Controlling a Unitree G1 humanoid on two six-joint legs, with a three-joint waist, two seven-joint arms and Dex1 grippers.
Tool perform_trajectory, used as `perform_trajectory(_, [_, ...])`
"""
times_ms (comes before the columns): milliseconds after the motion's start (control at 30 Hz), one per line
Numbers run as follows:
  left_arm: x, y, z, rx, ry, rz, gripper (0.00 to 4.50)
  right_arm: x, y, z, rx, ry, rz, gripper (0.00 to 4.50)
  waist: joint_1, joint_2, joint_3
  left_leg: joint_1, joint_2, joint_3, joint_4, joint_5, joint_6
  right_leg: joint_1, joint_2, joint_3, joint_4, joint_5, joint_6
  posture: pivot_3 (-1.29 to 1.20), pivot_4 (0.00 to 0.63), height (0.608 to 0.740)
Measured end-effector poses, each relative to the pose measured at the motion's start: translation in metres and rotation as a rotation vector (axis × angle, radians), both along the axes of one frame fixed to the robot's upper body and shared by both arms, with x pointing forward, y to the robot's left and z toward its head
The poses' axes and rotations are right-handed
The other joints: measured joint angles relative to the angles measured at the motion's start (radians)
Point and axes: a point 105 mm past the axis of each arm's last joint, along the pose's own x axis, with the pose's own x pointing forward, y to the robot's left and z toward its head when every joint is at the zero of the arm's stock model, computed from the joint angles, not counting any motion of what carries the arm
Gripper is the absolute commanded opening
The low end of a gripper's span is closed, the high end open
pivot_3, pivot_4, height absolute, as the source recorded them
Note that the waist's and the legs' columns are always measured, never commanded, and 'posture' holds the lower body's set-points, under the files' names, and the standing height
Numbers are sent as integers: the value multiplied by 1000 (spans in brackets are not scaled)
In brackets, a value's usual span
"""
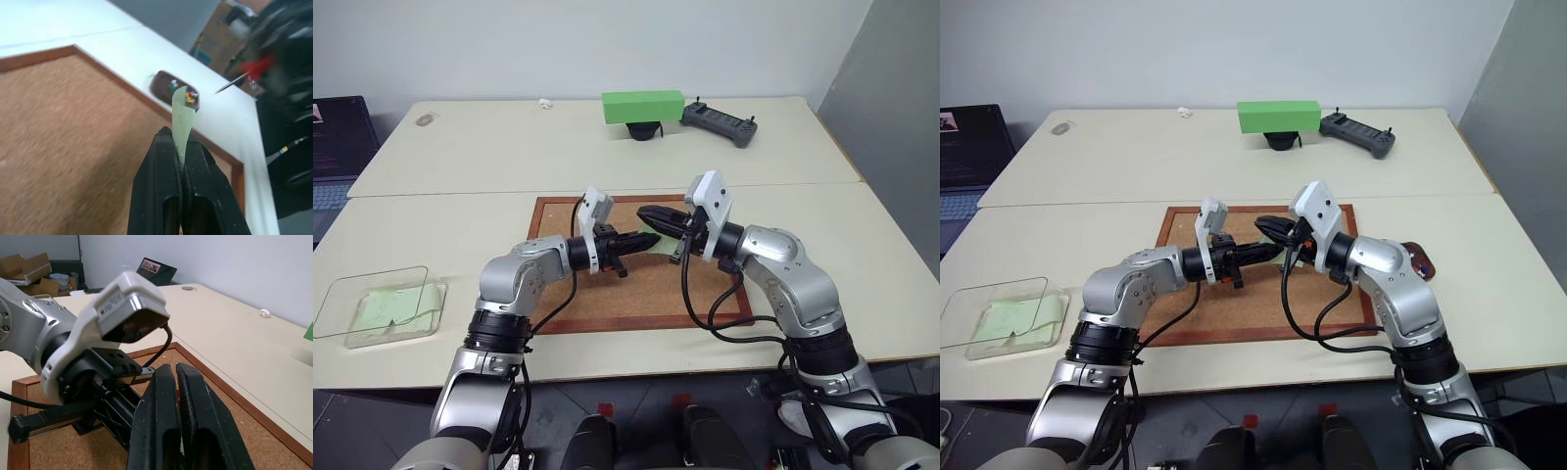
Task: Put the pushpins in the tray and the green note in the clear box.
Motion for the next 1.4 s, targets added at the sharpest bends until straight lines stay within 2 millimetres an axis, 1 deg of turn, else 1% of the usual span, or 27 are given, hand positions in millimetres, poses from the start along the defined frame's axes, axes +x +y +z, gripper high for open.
perform_trajectory(233, [4,4,0,-18,21,29,11,-1,-3,-1,-1,-4,-15,0,0,0,0,0,0,0,0,0,0,0,0,0,0,0,0,0,150,740])
perform_trajectory(333, [2,4,3,-8,-5,18,11,-2,-10,0,-1,-15,-45,0,2,0,0,-1,0,-1,0,0,0,0,0,0,-1,0,0,0,150,740])
perform_trajectory(367, [-1,2,7,12,-41,-6,11,-2,-19,-1,1,-18,-81,0,3,0,0,-2,1,-2,0,0,0,0,0,0,-2,0,0,0,150,740])
perform_trajectory(500, [-13,3,29,96,-226,-82,11,2,-76,-15,-24,24,-305,0,18,0,0,-3,0,-2,-1,0,-1,0,-2,0,-5,0,0,0,150,740])
perform_trajectory(567, [-19,-1,35,128,-302,-121,11,2,-96,-19,-32,44,-393,0,20,0,0,-3,0,0,-1,0,-1,0,-2,0,-5,0,0,0,150,740])
perform_trajectory(600, [-22,-6,36,148,-341,-148,11,2,-105,-21,-37,49,-436,0,20,0,0,-3,0,0,-1,0,-1,0,-2,1,-5,0,0,0,150,740])
perform_trajectory(633, [-26,-12,36,168,-385,-182,11,1,-119,-23,-43,60,-497,0,21,0,0,-3,0,0,-1,0,-1,1,-2,1,-5,0,0,0,150,740])
perform_trajectory(733, [-34,-28,30,254,-528,-266,11,4,-179,-35,-47,135,-754,0,24,0,0,-3,-2,2,-1,0,0,1,-3,2,-6,0,0,0,150,740])
perform_trajectory(767, [-36,-33,27,275,-562,-292,11,5,-194,-37,-29,162,-820,0,24,0,0,-2,-2,3,-1,0,0,1,-3,2,-6,0,0,0,150,740])
perform_trajectory(833, [-40,-43,21,279,-593,-334,11,7,-209,-42,0,200,-889,0,17,0,0,-1,-3,5,-1,0,0,1,-1,4,-5,0,1,0,150,740])
perform_trajectory(900, [-44,-52,17,277,-613,-371,11,10,-213,-48,21,237,-911,0,8,0,0,0,-1,5,-1,0,0,1,2,4,-5,0,0,0,150,740])
perform_trajectory(1000, [-45,-57,13,269,-618,-391,11,16,-214,-56,41,274,-924,0,1,1,0,1,0,5,-2,0,0,1,4,4,-4,0,0,0,150,740])
perform_trajectory(1100, [-41,-56,10,277,-617,-386,11,23,-217,-63,59,313,-937,0,1,1,0,0,-1,5,-1,0,0,1,3,5,-4,0,0,0,150,740])
perform_trajectory(1267, [-34,-55,6,291,-616,-351,11,27,-213,-74,106,383,-917,0,8,1,0,0,-2,5,-1,0,0,1,2,4,-4,0,1,0,150,740])
perform_trajectory(1400, [-32,-56,8,284,-625,-336,11,31,-213,-81,133,422,-915,0,9,1,0,0,-2,5,-1,0,1,1,2,4,-4,0,0,0,150,740])
